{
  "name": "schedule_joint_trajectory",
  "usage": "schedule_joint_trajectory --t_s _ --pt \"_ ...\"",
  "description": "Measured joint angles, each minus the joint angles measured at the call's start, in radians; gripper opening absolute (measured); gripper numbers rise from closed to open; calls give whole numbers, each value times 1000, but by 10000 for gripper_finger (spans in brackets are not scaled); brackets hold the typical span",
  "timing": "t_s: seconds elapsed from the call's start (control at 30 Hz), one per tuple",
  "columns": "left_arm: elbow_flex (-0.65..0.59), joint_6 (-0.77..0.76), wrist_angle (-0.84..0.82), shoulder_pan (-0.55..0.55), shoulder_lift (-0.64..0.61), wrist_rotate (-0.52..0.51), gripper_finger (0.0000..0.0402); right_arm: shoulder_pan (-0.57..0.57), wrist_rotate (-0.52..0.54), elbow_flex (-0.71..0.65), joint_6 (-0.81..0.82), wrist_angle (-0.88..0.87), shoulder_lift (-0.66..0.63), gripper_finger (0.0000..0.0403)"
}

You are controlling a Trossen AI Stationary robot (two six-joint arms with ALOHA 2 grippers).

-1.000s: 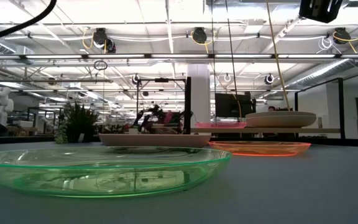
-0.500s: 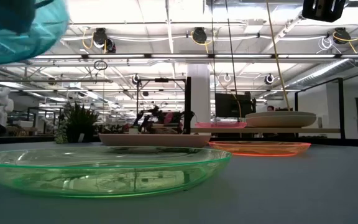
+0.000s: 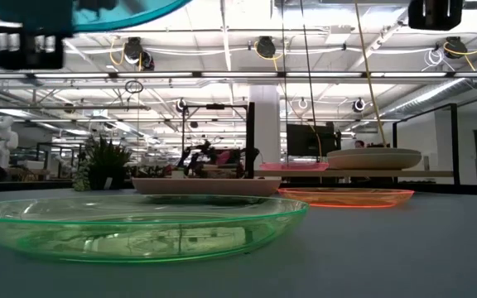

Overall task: Place and stack plates onto a shelf
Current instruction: Stack the transparent blue plate on the transparent pink plate on the shelf

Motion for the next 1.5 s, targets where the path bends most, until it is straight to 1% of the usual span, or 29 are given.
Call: schedule_joint_trajectory --t_s 0.1,0.17,0.23,0.27,0.33,0.37,0.47,0.53,0.6,0.67,0.87,1.1,1.2,1.33,1.4,1.5 --pt "36 49 2 48 0 -23 0 0 38 0 79 1 0 0" --pt "58 71 1 80 0 -35 0 0 45 0 124 3 0 0" --pt "80 94 1 113 0 -43 0 0 81 -2 195 42 0 4" --pt "90 102 1 129 0 -51 0 0 90 -2 199 86 0 9" --pt "111 116 4 159 0 -71 0 0 95 -2 147 206 0 26" --pt "120 124 7 174 0 -80 0 0 118 -2 116 261 0 36" --pt "154 156 21 216 0 -88 0 0 233 -2 75 364 0 60" --pt "182 180 25 239 0 -89 0 0 283 -2 70 382 0 66" --pt "206 196 24 263 0 -89 0 -1 325 -2 69 379 0 68" --pt "228 207 20 285 0 -93 0 0 338 -2 70 370 0 68" --pt "271 192 16 349 -1 -141 0 0 351 -2 73 360 0 68" --pt "322 205 7 405 0 -166 0 0 354 -1 92 372 0 68" --pt "363 214 -24 419 0 -167 0 0 355 15 89 377 0 69" --pt "432 222 -121 430 0 -205 0 -1 357 88 68 285 0 69" --pt "459 229 -171 437 0 -222 0 -9 380 127 94 213 0 69" --pt "490 233 -213 449 0 -236 0 -26 382 174 128 111 0 69"
